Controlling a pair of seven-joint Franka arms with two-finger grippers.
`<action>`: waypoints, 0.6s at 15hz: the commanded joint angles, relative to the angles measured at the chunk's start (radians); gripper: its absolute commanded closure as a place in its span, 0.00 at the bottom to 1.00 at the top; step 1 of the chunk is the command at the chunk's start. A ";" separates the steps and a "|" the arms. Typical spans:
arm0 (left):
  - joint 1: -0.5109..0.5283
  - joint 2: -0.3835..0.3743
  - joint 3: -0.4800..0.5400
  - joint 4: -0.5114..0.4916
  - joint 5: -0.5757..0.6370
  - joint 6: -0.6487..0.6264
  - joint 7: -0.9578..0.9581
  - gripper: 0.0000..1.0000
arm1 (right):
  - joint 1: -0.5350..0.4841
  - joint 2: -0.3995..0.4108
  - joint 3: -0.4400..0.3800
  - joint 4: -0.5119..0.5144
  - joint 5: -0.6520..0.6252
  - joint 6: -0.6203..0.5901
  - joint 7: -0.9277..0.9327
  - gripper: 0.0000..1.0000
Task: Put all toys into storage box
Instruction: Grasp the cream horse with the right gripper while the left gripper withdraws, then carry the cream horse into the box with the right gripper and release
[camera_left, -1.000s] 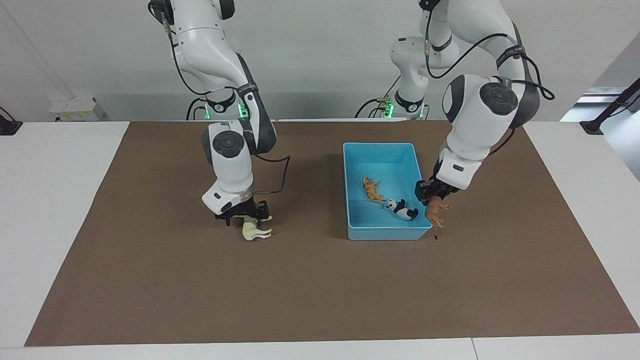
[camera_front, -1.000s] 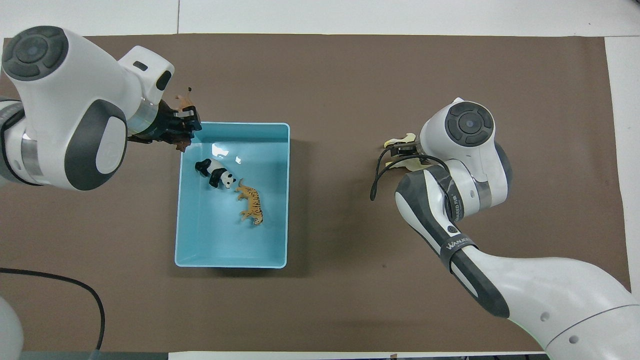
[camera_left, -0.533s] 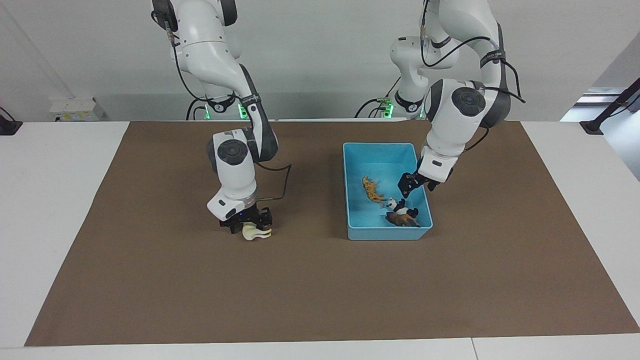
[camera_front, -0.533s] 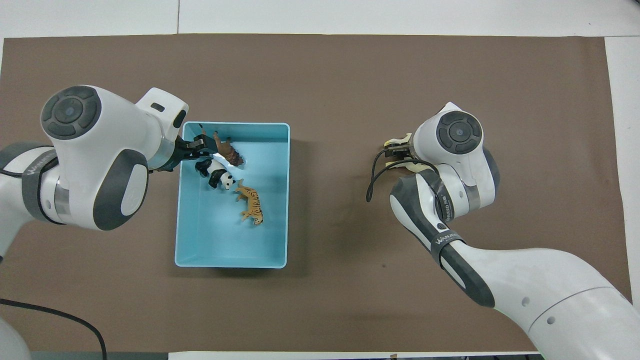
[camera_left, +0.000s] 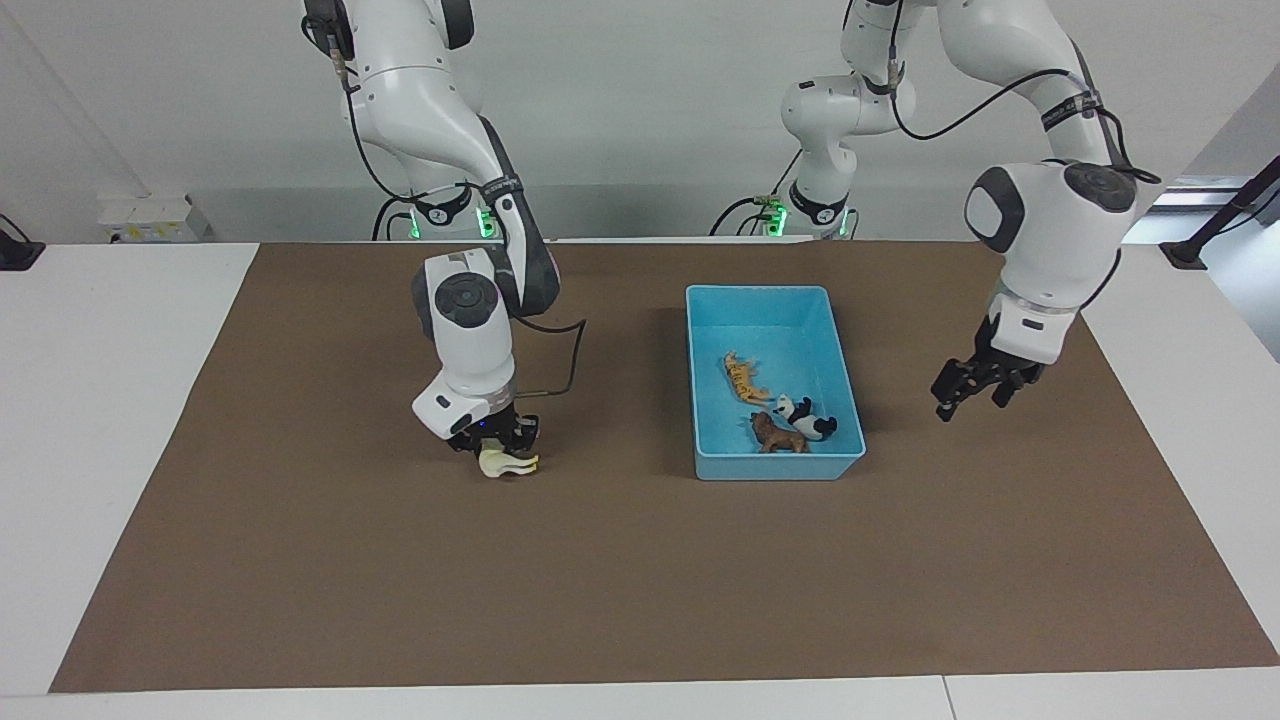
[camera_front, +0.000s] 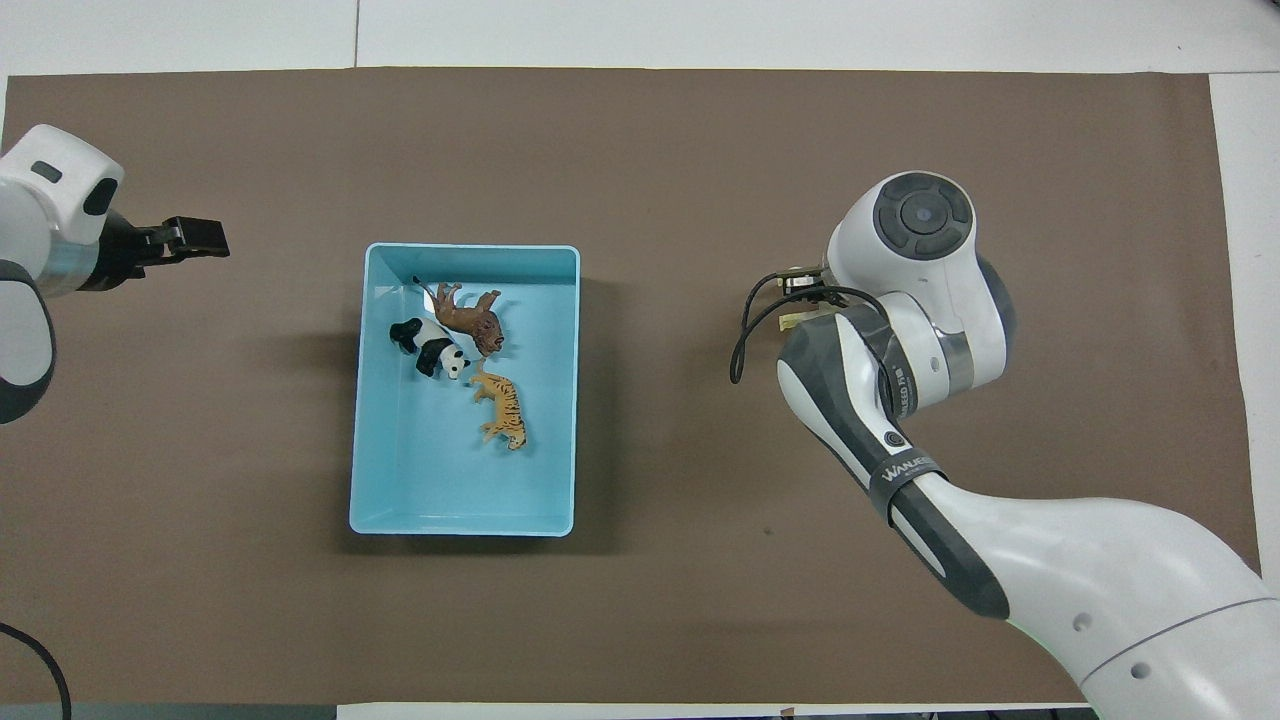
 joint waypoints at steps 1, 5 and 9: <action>-0.005 0.071 -0.009 0.236 0.008 -0.270 0.013 0.00 | 0.012 -0.019 0.058 0.271 0.030 -0.302 0.037 1.00; -0.021 -0.026 -0.015 0.271 0.002 -0.409 -0.003 0.00 | 0.177 0.064 0.066 0.580 0.127 -0.403 0.286 1.00; -0.021 -0.182 -0.015 0.168 0.003 -0.521 0.000 0.00 | 0.306 0.078 0.068 0.536 0.255 -0.094 0.415 1.00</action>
